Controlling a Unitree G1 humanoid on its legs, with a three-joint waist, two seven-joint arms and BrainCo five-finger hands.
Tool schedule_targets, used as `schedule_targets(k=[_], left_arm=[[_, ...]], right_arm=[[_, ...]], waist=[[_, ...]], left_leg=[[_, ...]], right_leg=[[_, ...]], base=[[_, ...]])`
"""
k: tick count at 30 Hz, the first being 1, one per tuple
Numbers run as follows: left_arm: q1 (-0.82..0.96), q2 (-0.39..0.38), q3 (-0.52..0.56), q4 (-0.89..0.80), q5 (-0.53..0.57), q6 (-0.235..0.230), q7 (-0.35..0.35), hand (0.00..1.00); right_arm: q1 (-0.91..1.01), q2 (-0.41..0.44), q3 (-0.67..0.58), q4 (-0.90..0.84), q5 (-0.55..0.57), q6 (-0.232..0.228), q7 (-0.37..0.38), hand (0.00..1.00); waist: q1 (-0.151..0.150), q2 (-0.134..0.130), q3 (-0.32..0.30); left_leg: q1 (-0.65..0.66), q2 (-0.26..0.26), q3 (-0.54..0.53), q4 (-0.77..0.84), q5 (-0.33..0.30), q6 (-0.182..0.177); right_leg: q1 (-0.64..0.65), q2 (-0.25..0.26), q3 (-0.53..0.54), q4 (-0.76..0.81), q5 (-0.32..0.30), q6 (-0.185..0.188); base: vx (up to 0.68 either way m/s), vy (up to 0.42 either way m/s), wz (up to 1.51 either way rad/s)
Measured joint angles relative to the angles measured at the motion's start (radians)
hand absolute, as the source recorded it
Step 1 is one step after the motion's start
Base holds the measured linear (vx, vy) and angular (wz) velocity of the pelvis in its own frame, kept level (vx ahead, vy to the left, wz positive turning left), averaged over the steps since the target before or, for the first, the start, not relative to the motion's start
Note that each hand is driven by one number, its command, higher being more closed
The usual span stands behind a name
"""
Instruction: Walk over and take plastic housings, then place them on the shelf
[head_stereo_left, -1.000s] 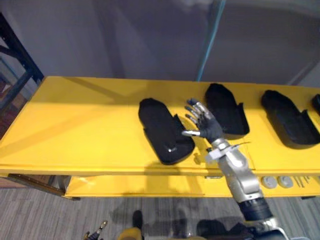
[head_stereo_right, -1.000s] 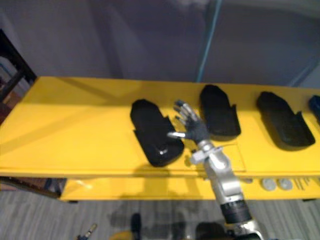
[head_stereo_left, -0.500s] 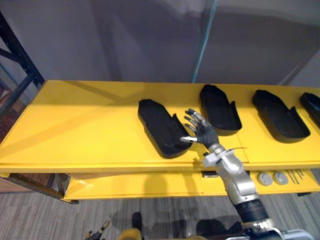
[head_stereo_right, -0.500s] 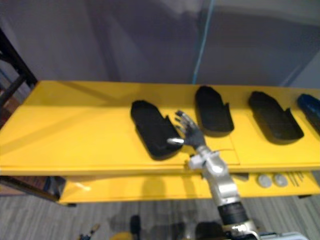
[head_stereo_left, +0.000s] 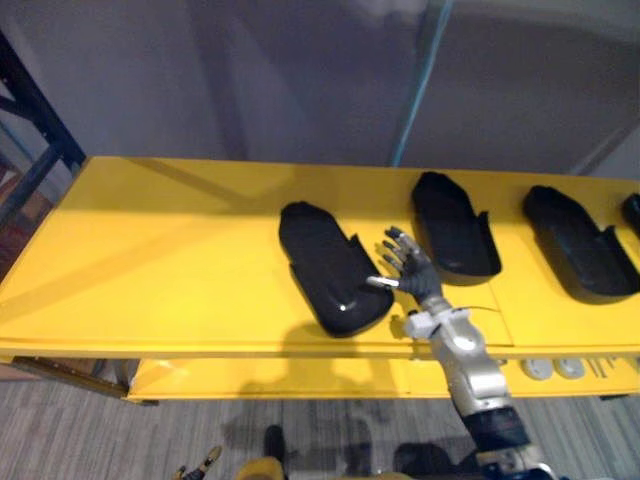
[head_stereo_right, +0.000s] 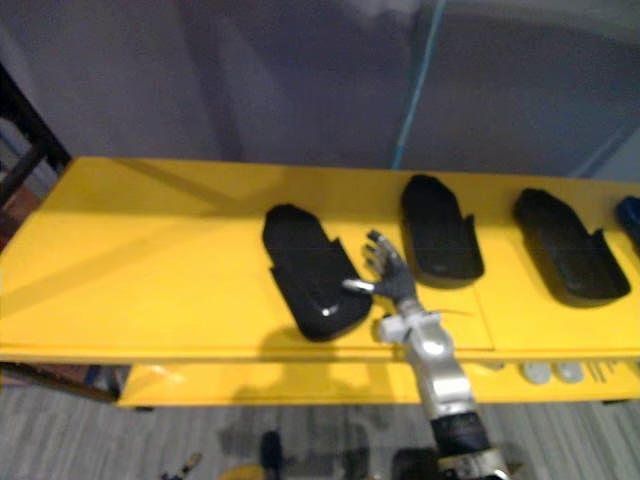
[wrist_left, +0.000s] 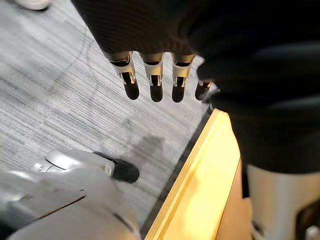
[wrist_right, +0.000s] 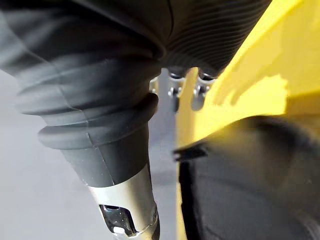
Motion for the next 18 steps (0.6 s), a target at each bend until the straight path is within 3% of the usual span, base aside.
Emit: schedule_targets(k=[4,6,9,18], left_arm=[[0.004,0.001,-0.005,0.000,0.020,0.004,-0.005,0.00],[0.001,-0.001,-0.005,0.000,0.035,0.003,-0.016,0.00],[0.001,-0.005,-0.006,-0.008,0.048,0.002,-0.023,0.00],[0.000,0.015,-0.088,-0.077,0.058,0.003,-0.024,0.00]], right_arm=[[0.002,0.000,0.009,0.017,0.000,0.000,0.002,0.00],[0.005,0.000,0.022,0.018,0.000,0.001,0.007,0.00],[0.039,-0.002,0.022,0.014,0.000,0.003,0.010,0.00],[0.066,-0.002,0.023,-0.064,0.002,0.010,0.032,0.00]], waist=[[-0.002,0.005,0.002],[-0.005,0.004,0.005],[-0.007,0.014,0.001],[0.000,0.006,0.002]], left_leg=[[-0.004,0.001,0.036,0.000,-0.002,0.001],[-0.005,-0.006,0.055,0.000,0.002,-0.003],[-0.005,0.000,0.057,0.000,0.005,-0.007],[-0.031,0.006,0.055,0.002,0.010,-0.007]], right_leg=[[-0.017,-0.003,0.031,-0.026,-0.012,-0.011],[-0.023,-0.013,0.033,-0.039,-0.050,0.015],[-0.032,-0.006,0.036,-0.028,-0.069,0.022],[-0.055,0.002,0.045,-0.013,-0.017,0.032]], base=[[-0.09,0.002,-0.36],[-0.08,-0.021,-0.25],[-0.02,-0.016,-0.01],[0.08,0.001,0.04]])
